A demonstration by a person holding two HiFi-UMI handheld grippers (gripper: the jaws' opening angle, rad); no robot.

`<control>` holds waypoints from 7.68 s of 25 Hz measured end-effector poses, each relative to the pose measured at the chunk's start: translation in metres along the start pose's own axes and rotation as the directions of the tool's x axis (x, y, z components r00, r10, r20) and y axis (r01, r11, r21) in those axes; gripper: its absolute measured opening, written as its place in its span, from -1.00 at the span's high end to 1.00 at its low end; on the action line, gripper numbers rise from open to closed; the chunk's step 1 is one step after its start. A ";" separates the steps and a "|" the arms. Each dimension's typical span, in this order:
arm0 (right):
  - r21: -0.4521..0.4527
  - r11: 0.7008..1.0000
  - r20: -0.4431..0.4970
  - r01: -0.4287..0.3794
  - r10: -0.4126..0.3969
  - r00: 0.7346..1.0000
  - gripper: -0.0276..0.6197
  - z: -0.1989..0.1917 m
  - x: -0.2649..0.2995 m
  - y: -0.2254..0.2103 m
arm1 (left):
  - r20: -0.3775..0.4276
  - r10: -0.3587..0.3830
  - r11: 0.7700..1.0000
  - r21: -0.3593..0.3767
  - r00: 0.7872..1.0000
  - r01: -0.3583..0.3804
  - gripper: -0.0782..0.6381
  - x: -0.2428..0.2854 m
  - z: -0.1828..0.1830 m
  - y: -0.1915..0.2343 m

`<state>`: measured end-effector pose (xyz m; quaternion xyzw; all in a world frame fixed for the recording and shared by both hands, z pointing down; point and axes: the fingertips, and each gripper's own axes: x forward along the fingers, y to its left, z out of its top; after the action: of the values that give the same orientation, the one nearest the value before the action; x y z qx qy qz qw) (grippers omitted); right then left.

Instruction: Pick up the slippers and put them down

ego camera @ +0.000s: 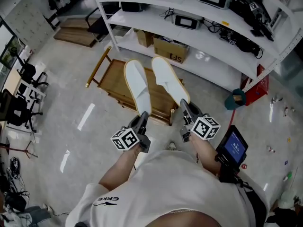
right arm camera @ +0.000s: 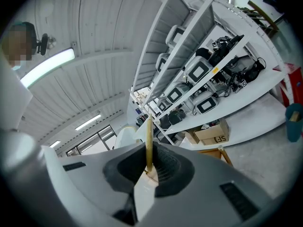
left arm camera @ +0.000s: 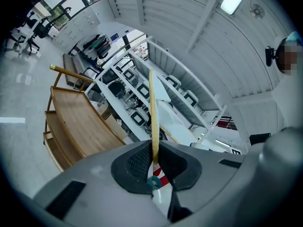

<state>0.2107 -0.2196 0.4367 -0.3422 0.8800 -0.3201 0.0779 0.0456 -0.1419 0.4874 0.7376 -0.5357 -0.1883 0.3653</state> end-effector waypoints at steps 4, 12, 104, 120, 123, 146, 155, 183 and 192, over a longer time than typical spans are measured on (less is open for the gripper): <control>0.007 1.000 -0.009 -0.020 0.020 1.000 0.82 -0.002 0.006 0.009 | 0.027 0.015 1.000 0.001 1.000 -0.015 0.70 -0.010 0.009 0.000; 0.009 0.997 -0.044 -0.082 0.082 0.996 0.82 -0.029 0.033 0.050 | 0.087 0.064 0.998 -0.014 0.994 -0.063 0.70 -0.056 0.029 0.023; 0.284 0.919 0.004 0.275 -0.288 0.958 0.82 -0.217 0.320 0.141 | -0.329 -0.046 0.996 -0.084 0.943 0.019 0.70 -0.069 0.216 0.333; 0.387 0.847 -0.083 0.365 -0.363 0.928 0.82 -0.259 0.321 0.086 | -0.437 0.009 0.986 -0.143 0.899 -0.080 0.70 -0.049 0.169 0.372; 0.400 0.835 -0.098 0.379 -0.372 0.923 0.82 -0.266 0.325 0.078 | -0.455 0.019 0.983 -0.155 0.890 -0.100 0.70 -0.047 0.162 0.380; 0.591 0.692 -0.141 0.415 -0.418 0.898 0.82 -0.338 0.346 0.016 | -0.531 -0.001 0.928 -0.317 0.847 -0.198 0.70 -0.022 0.105 0.454; 0.658 0.629 -0.131 0.413 -0.445 0.886 0.82 -0.356 0.353 0.001 | -0.535 -0.045 0.906 -0.377 0.844 -0.191 0.70 -0.014 0.100 0.472; 0.611 0.666 -0.218 0.428 -0.378 0.900 0.56 -0.385 0.386 -0.004 | -0.576 -0.112 0.925 -0.358 0.810 -0.127 0.41 -0.002 0.095 0.492; 0.594 0.683 -0.235 0.425 -0.359 0.903 0.44 -0.387 0.386 -0.002 | -0.564 -0.151 0.925 -0.370 0.812 -0.084 0.24 -0.007 0.097 0.487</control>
<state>-0.2173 -0.2752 0.7723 -0.4598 0.6290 -0.6224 0.0743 -0.3399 -0.2461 0.7831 0.6845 -0.3381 -0.0593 0.6431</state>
